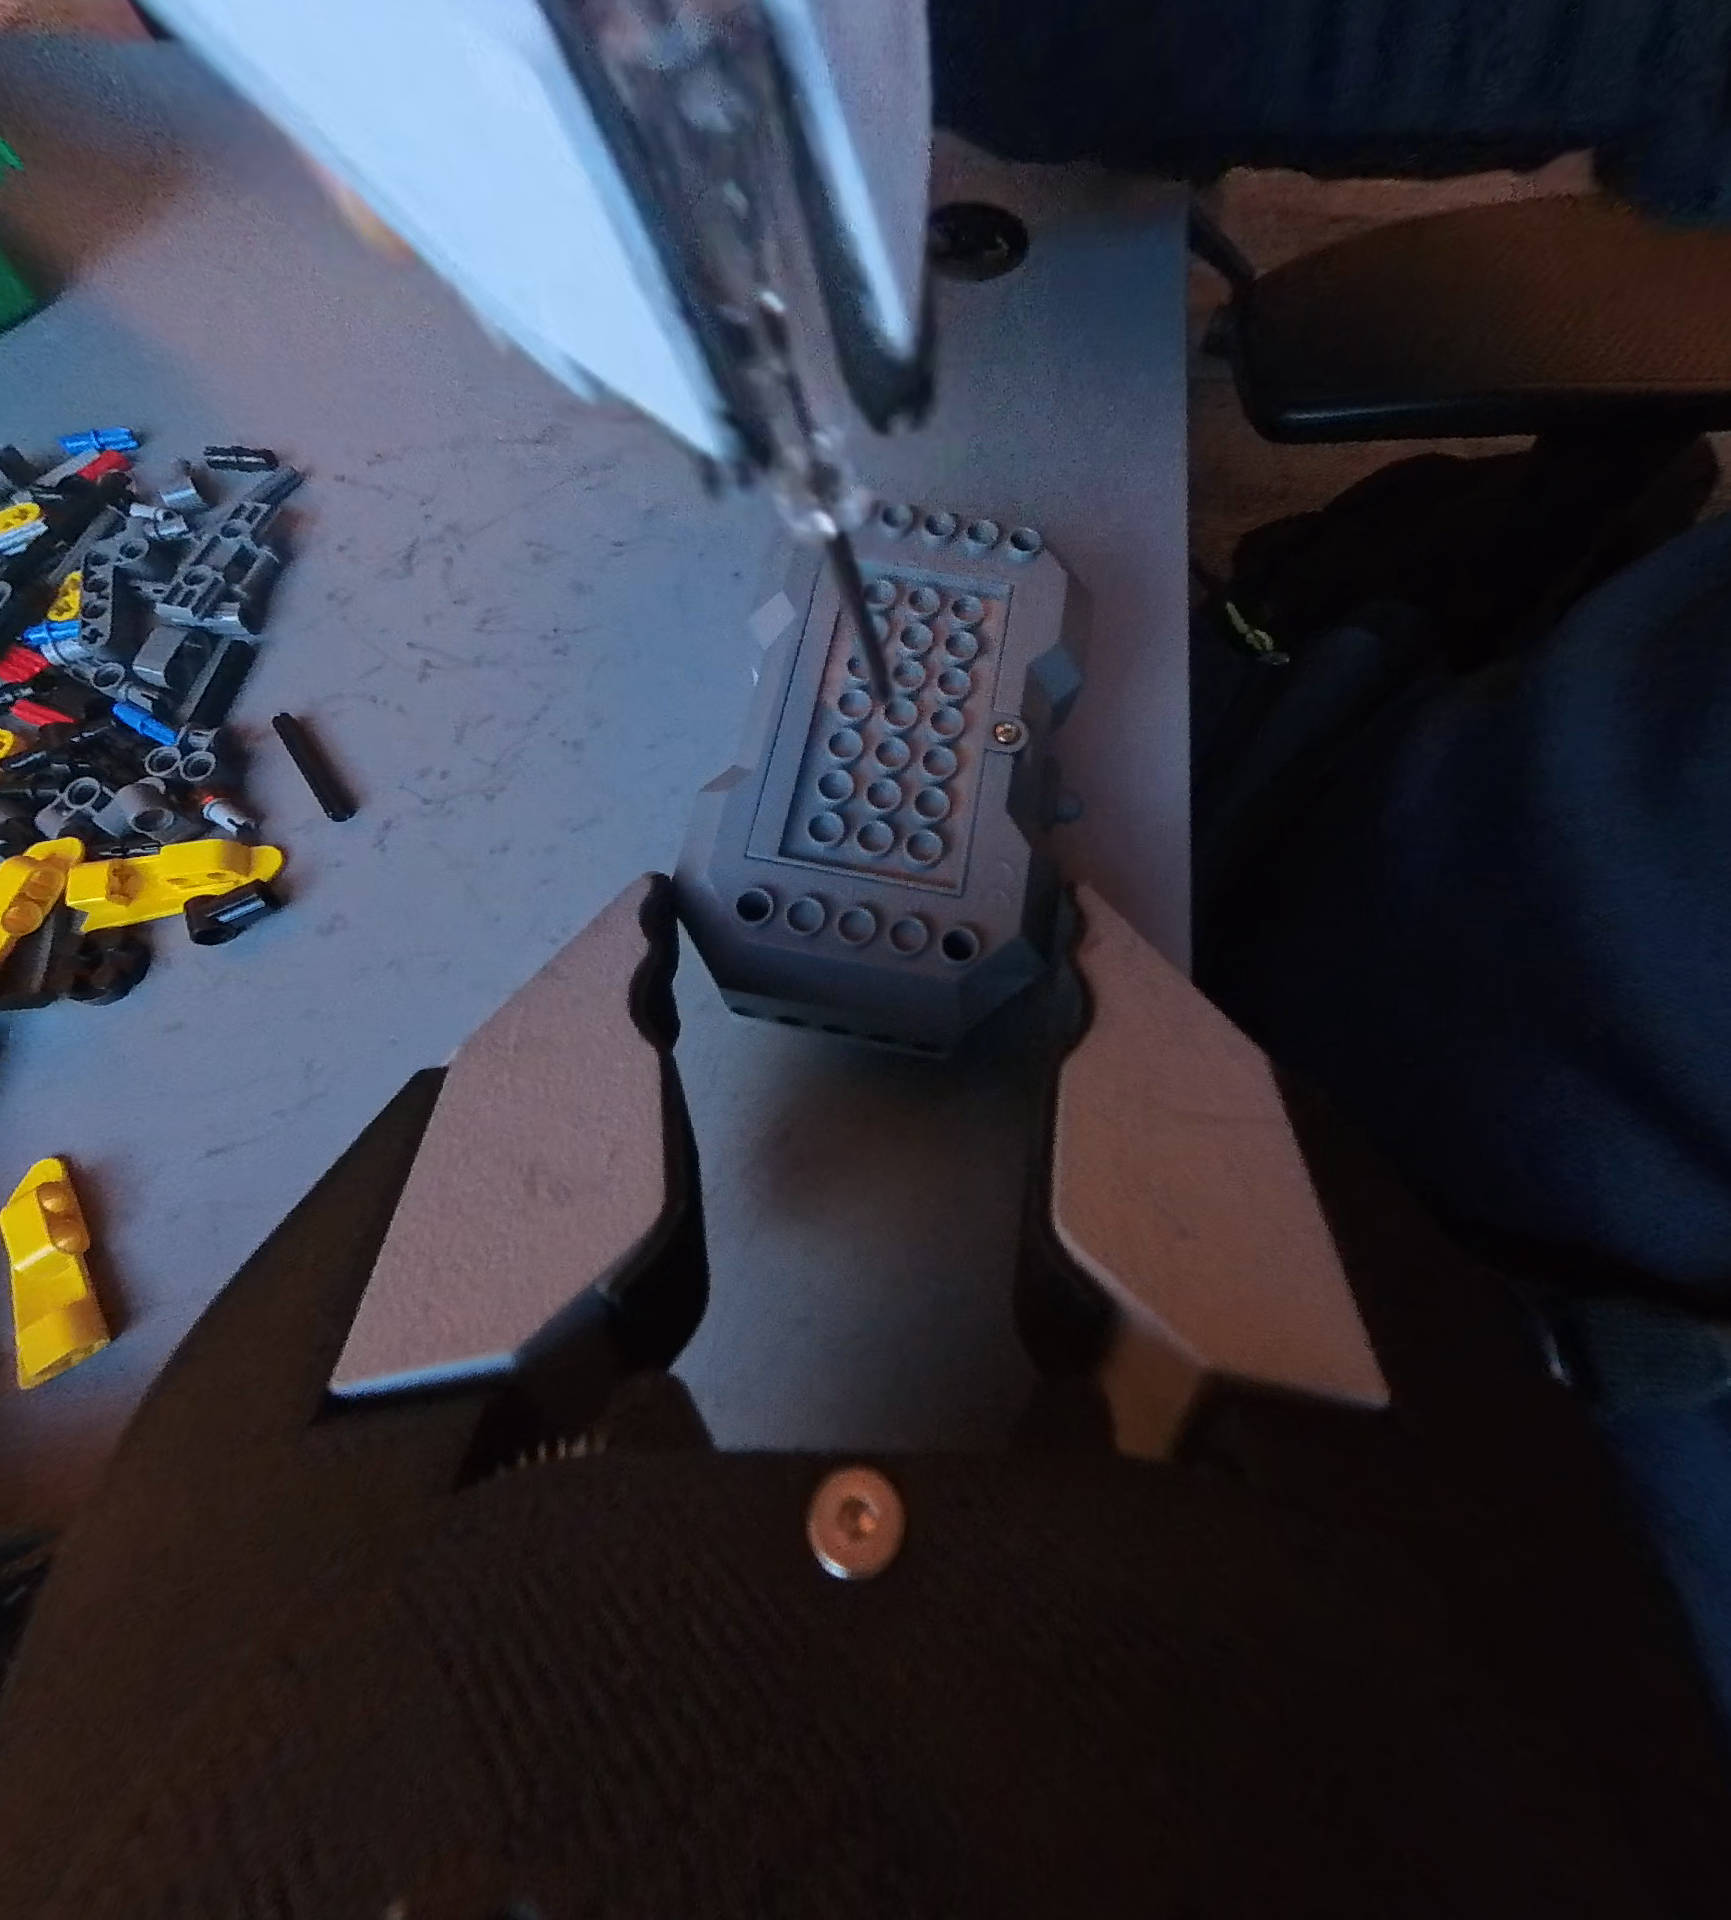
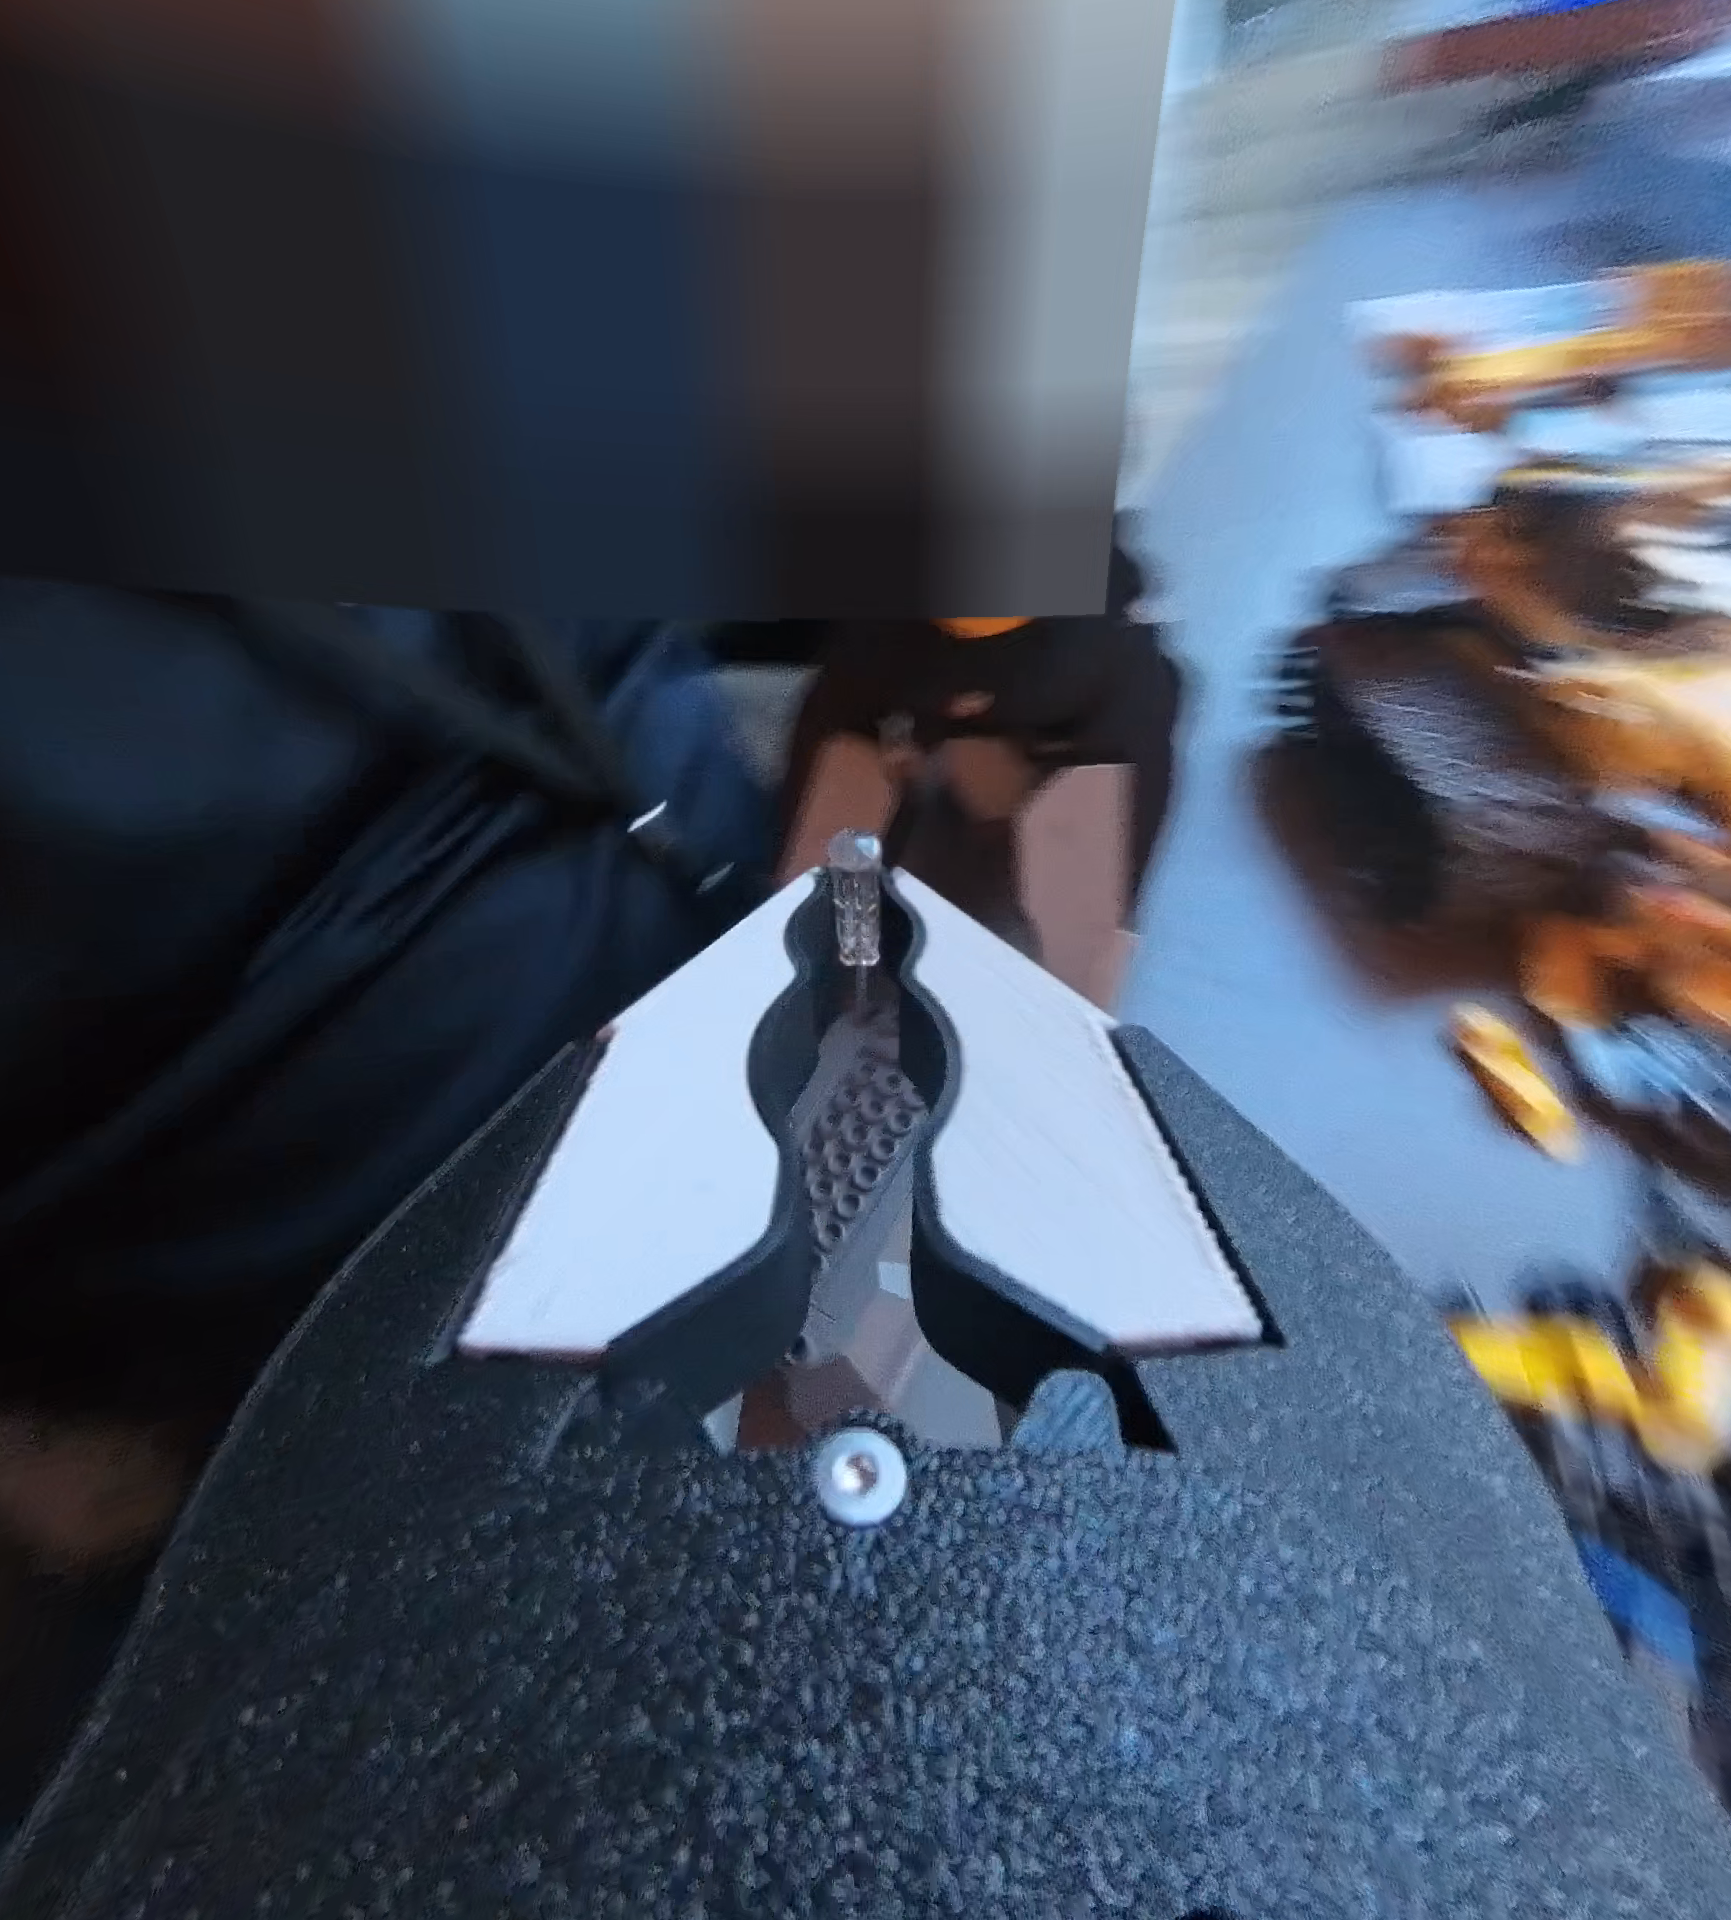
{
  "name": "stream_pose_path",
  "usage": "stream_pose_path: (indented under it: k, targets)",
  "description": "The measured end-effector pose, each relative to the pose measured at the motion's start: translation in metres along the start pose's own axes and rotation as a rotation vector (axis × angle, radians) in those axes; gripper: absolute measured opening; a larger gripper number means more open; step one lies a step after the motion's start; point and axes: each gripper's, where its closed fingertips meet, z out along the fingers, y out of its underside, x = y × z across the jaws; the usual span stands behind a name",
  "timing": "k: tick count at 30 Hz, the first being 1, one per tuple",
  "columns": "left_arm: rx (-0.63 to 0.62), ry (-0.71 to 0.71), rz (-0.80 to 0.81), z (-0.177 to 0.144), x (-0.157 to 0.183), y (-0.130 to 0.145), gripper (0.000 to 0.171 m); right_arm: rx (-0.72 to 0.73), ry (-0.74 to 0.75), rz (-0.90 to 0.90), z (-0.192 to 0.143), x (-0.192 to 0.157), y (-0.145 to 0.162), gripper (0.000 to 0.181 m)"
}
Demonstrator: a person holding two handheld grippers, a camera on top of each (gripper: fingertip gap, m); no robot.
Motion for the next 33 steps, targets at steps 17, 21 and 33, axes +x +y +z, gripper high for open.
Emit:
stream_pose_path:
  k: [17,21,33]
  targets:
    - [-0.003,-0.083,-0.042,0.001,-0.006,-0.001,0.069,0.112,0.903,0.276,-0.02,-0.014,0.038,0.007]
    - [-0.002,-0.091,-0.057,0.001,-0.007,-0.001,0.068,0.097,0.939,0.272,-0.014,-0.011,0.041,0.008]
    - [-0.002,-0.124,-0.106,0.003,-0.01,-0.002,0.068,0.08,1.014,0.254,-0.014,-0.009,0.046,0.007]
